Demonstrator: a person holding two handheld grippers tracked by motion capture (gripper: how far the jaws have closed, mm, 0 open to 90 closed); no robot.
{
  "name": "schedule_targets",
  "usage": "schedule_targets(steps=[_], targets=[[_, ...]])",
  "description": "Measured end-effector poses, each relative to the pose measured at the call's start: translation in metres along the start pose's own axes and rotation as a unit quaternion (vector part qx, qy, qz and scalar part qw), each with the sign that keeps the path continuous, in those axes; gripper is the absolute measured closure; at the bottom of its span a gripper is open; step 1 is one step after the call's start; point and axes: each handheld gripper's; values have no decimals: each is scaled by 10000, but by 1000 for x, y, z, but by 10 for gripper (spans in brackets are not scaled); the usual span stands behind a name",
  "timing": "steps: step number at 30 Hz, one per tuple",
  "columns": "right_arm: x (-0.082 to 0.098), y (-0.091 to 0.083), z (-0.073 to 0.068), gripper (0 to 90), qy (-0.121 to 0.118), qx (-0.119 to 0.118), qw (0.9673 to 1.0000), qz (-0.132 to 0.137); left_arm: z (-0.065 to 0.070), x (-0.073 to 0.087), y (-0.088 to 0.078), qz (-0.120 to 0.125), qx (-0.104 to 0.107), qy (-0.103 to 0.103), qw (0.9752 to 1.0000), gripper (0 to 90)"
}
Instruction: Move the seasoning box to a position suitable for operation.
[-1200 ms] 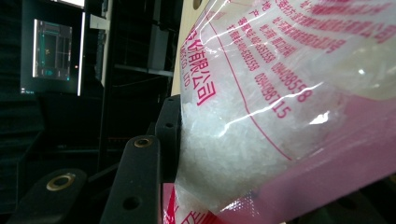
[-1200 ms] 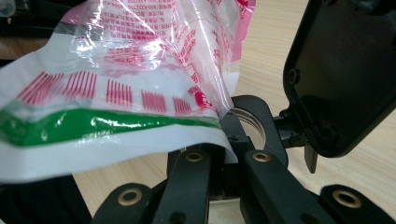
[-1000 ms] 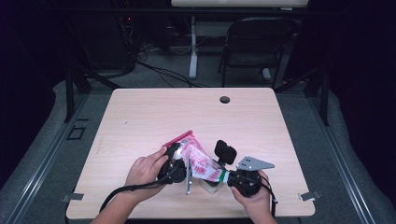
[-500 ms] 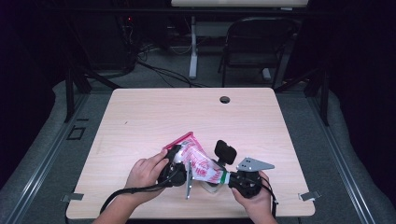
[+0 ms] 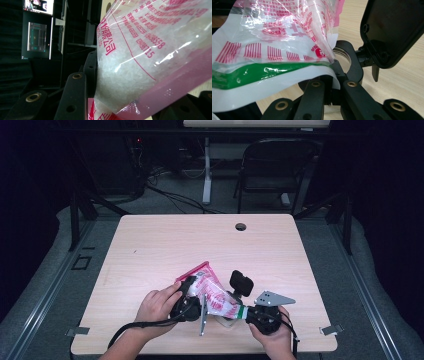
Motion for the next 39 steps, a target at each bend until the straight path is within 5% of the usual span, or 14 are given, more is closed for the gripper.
schedule_targets(steps=[39], targets=[[4,4,0,900,21,35,10000,-1,-2,-6,-5,-59,-192,531,9984,645]])
Point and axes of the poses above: each handheld gripper's, and its own axes: y roughly forward along the jaws, x roughly out of its underside, z roughly to its right, and after that the axes turned 1 degree about x, right-handed
